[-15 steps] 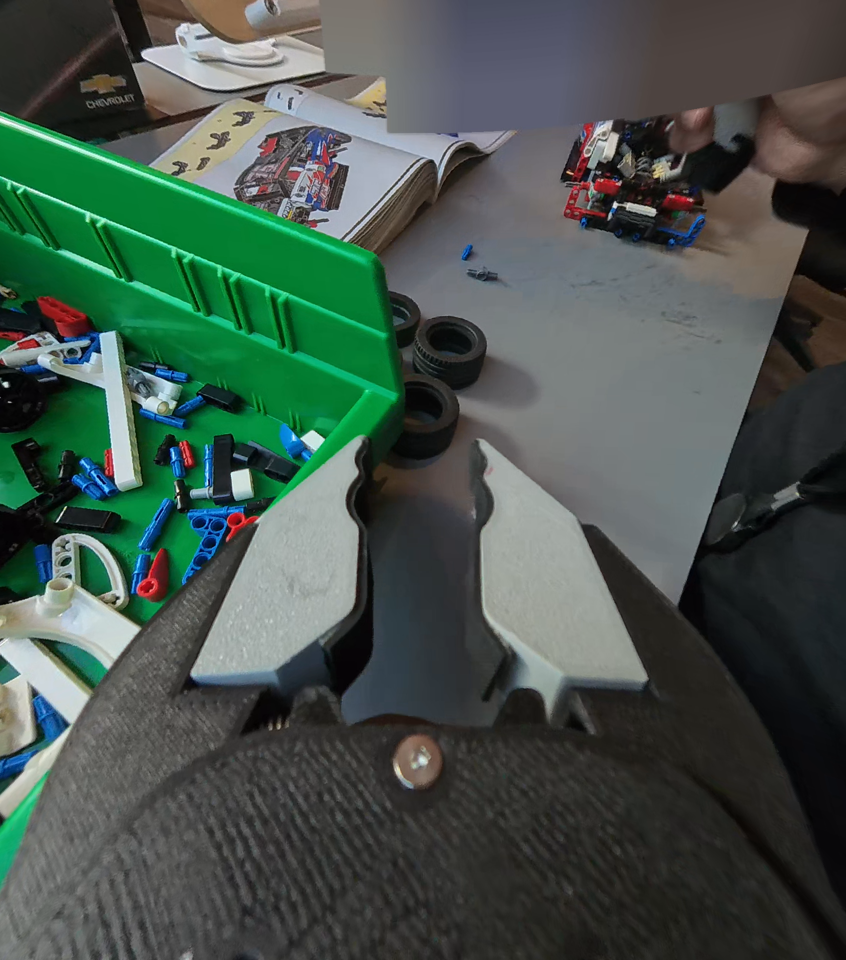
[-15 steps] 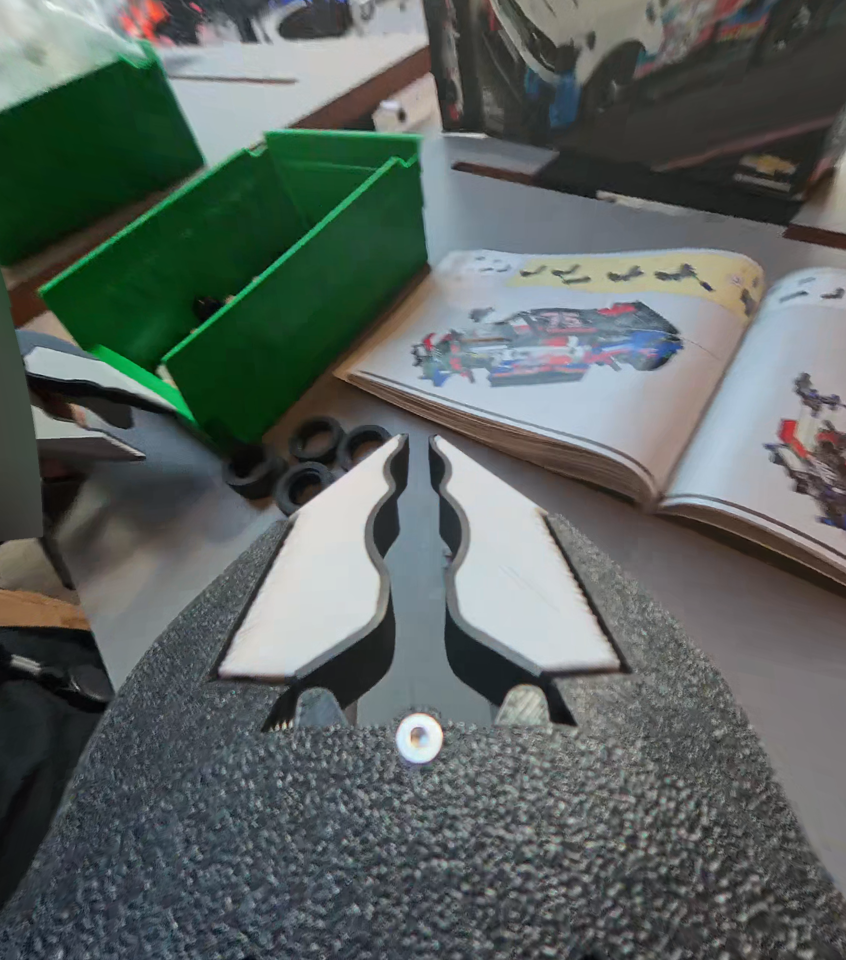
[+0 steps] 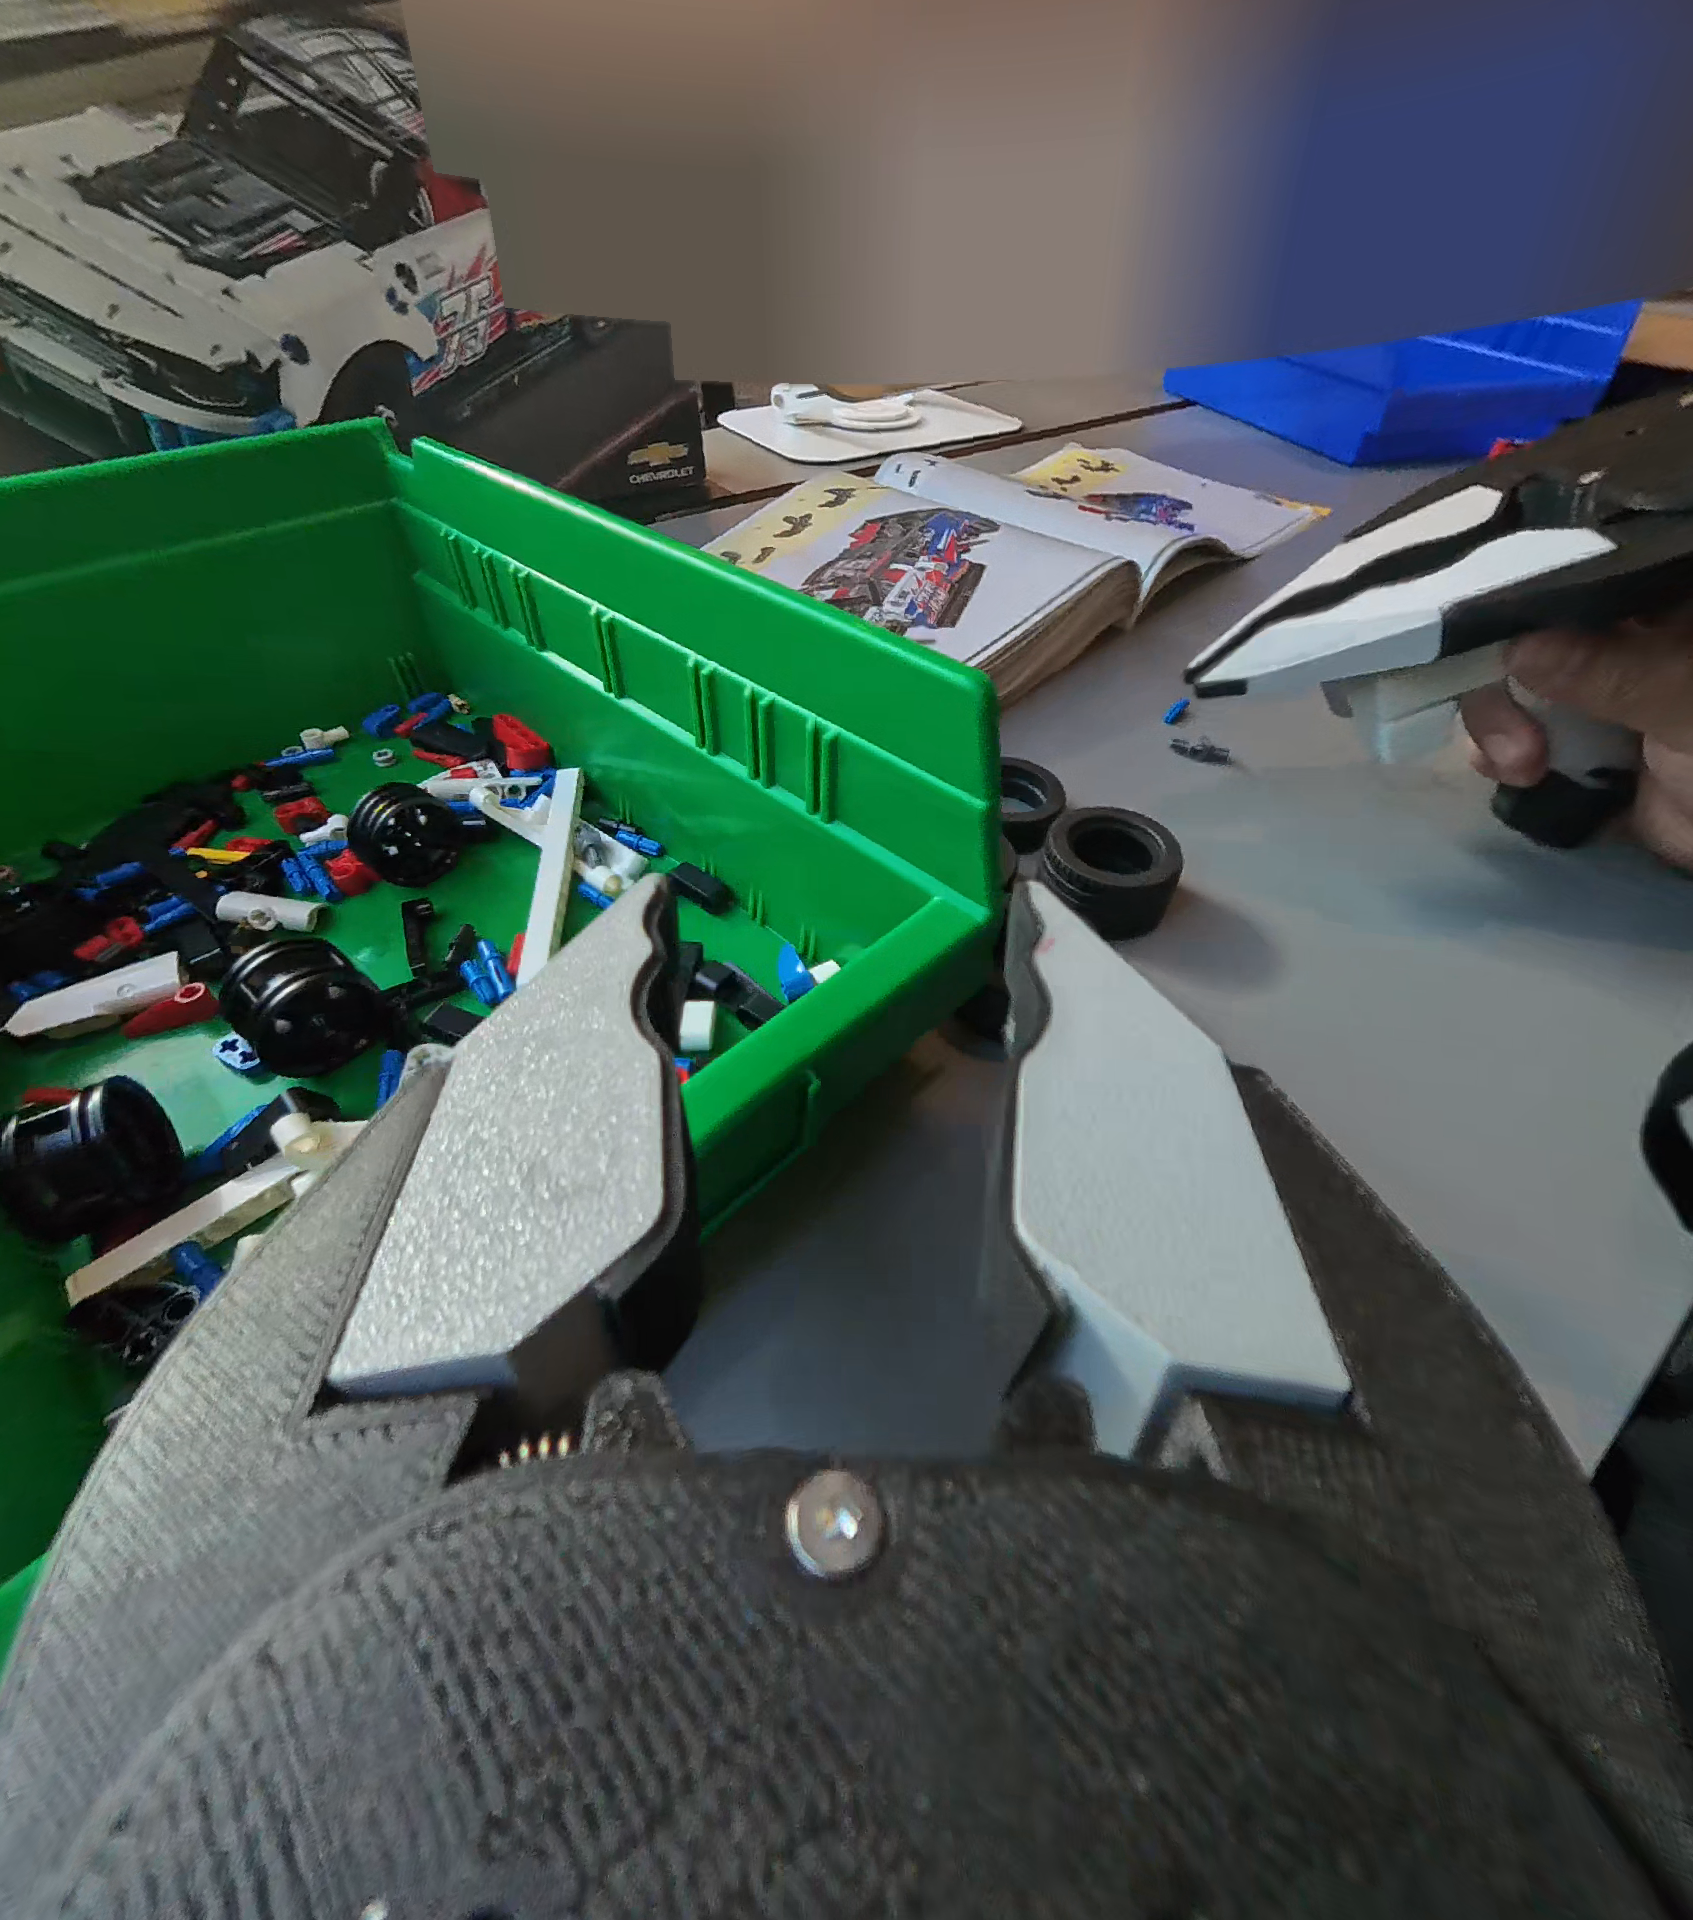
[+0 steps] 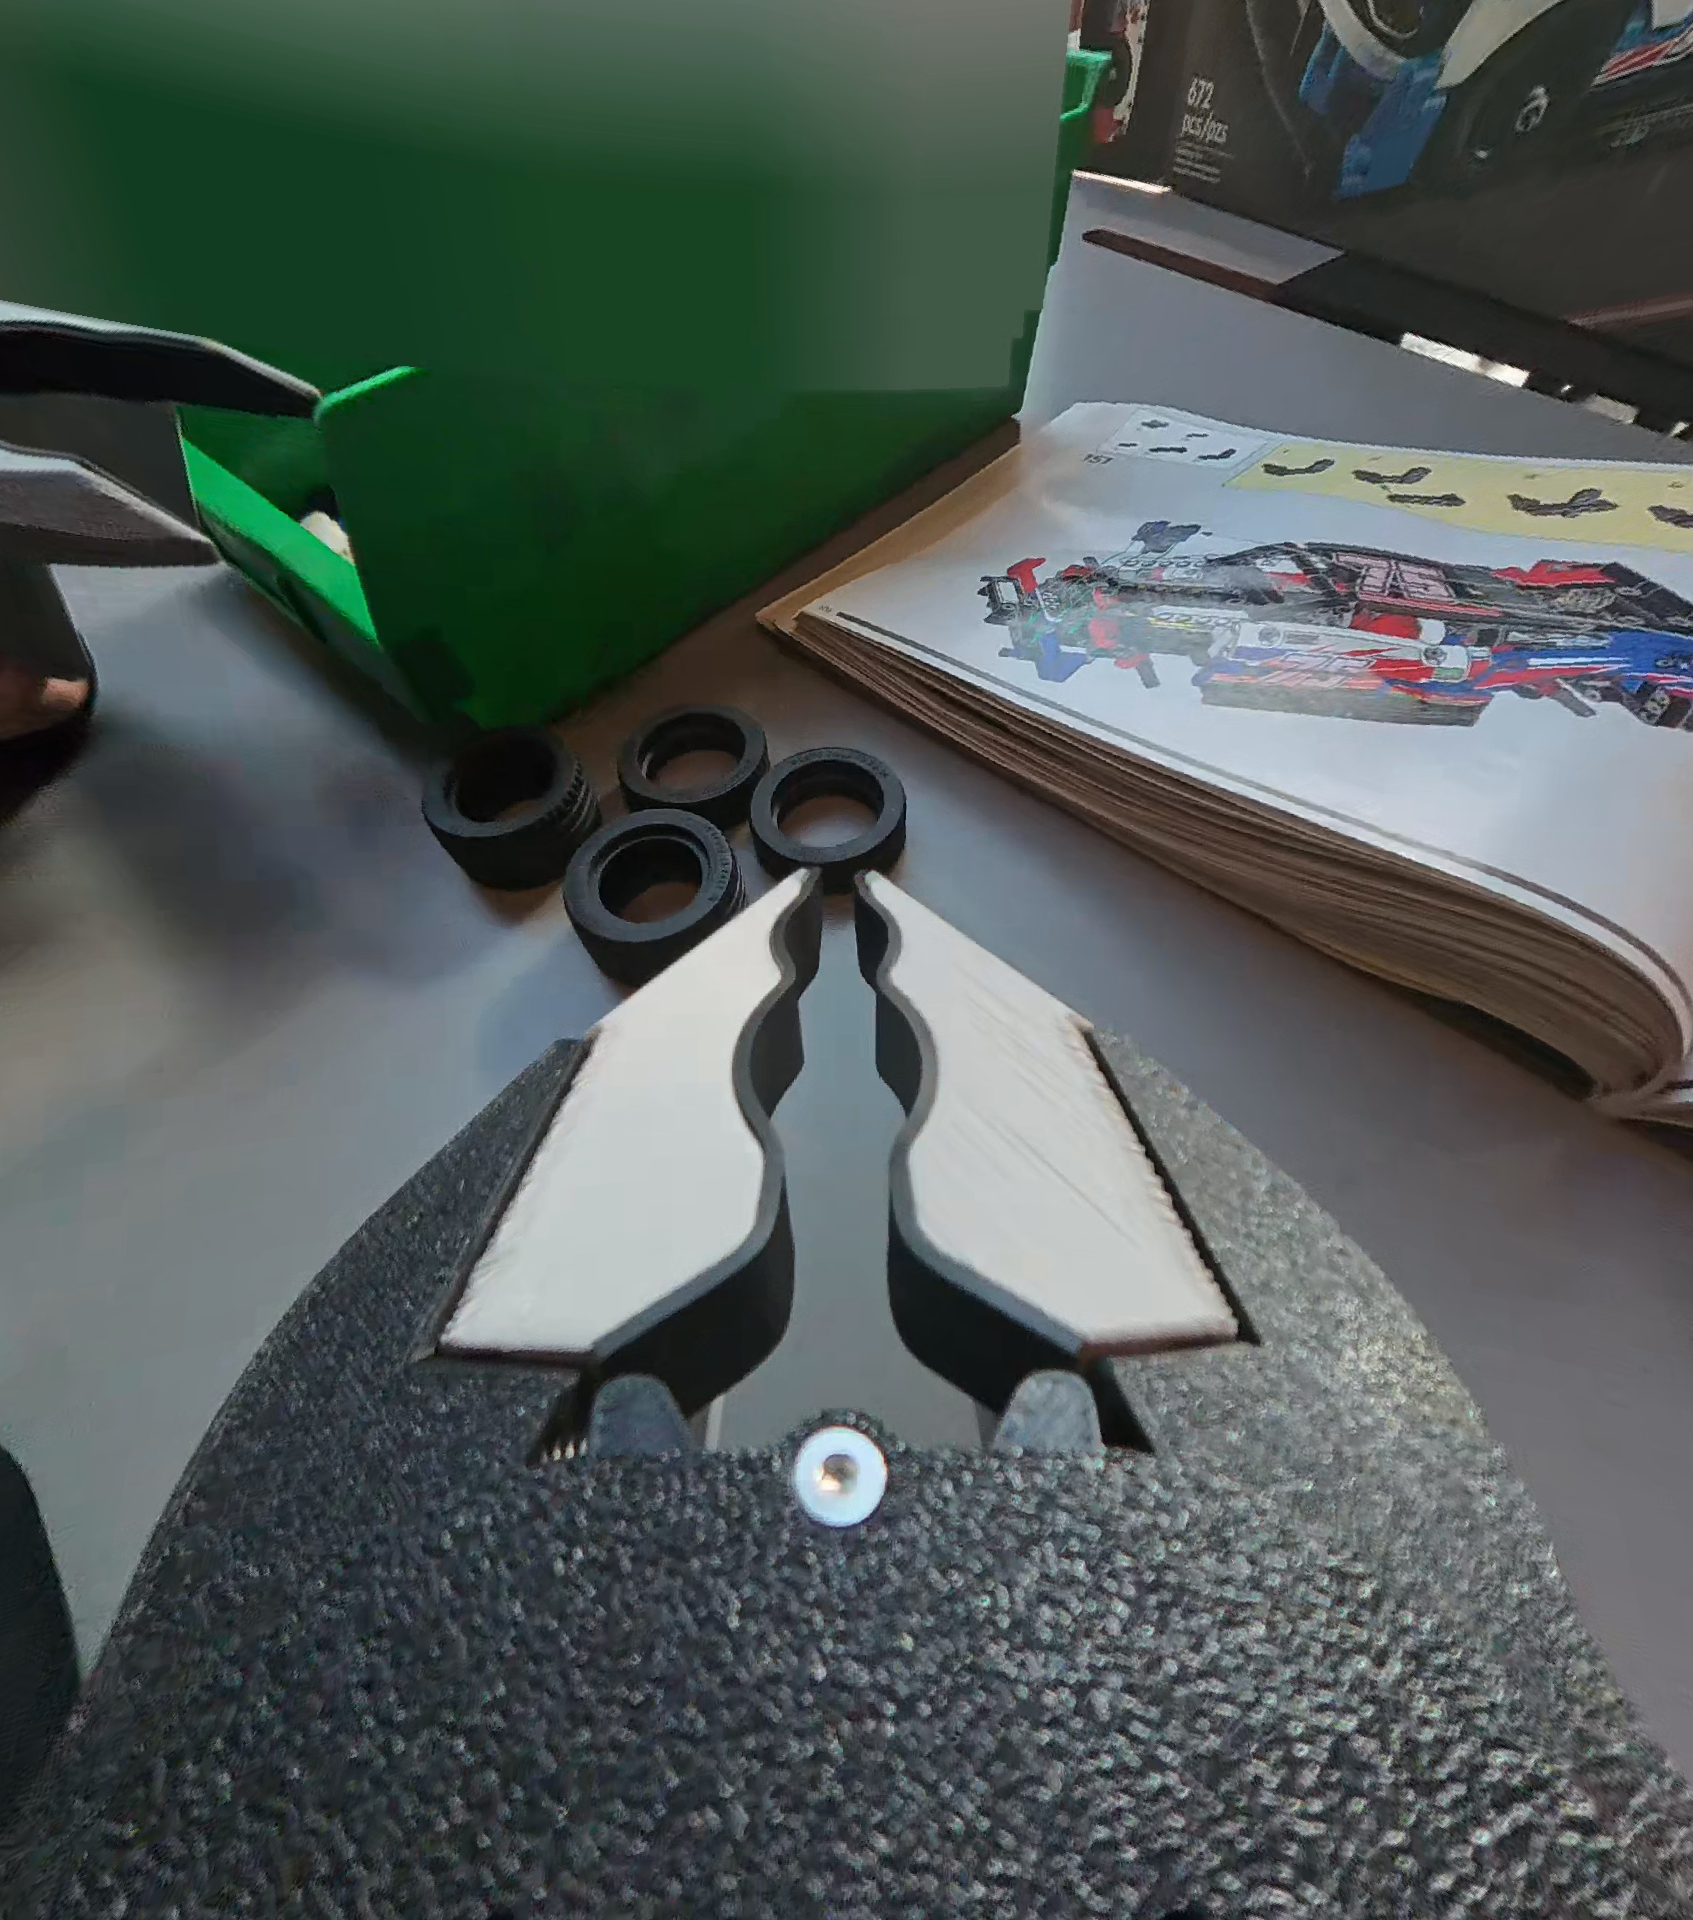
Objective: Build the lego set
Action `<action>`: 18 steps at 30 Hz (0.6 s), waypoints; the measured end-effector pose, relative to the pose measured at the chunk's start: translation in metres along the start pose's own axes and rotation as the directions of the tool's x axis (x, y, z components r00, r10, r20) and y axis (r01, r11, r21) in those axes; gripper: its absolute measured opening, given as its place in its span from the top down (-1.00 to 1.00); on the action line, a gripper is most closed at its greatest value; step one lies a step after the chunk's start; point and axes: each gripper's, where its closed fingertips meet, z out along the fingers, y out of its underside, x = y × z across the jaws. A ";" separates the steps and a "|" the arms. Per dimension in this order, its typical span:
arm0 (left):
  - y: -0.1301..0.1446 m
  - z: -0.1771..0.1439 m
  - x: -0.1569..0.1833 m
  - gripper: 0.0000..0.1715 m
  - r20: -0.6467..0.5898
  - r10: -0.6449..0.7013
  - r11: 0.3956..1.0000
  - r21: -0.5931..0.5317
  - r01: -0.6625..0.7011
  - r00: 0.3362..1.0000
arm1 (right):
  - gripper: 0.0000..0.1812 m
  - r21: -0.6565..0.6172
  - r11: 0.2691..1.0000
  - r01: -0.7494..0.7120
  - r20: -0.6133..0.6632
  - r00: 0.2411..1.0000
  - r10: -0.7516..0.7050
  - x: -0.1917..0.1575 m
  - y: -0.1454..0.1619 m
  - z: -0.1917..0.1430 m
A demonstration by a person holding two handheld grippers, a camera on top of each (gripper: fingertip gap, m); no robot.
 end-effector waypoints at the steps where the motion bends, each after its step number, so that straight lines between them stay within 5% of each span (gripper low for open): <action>1: -0.001 -0.001 -0.002 0.28 -0.003 -0.020 1.000 0.007 0.020 1.000 | 0.95 0.014 1.000 -0.015 0.008 1.000 0.015 0.001 -0.002 0.000; 18: -0.001 -0.001 -0.011 0.28 -0.012 -0.121 0.993 0.013 0.121 0.993 | 0.95 0.097 0.995 -0.005 -0.002 1.000 0.005 0.005 -0.016 -0.001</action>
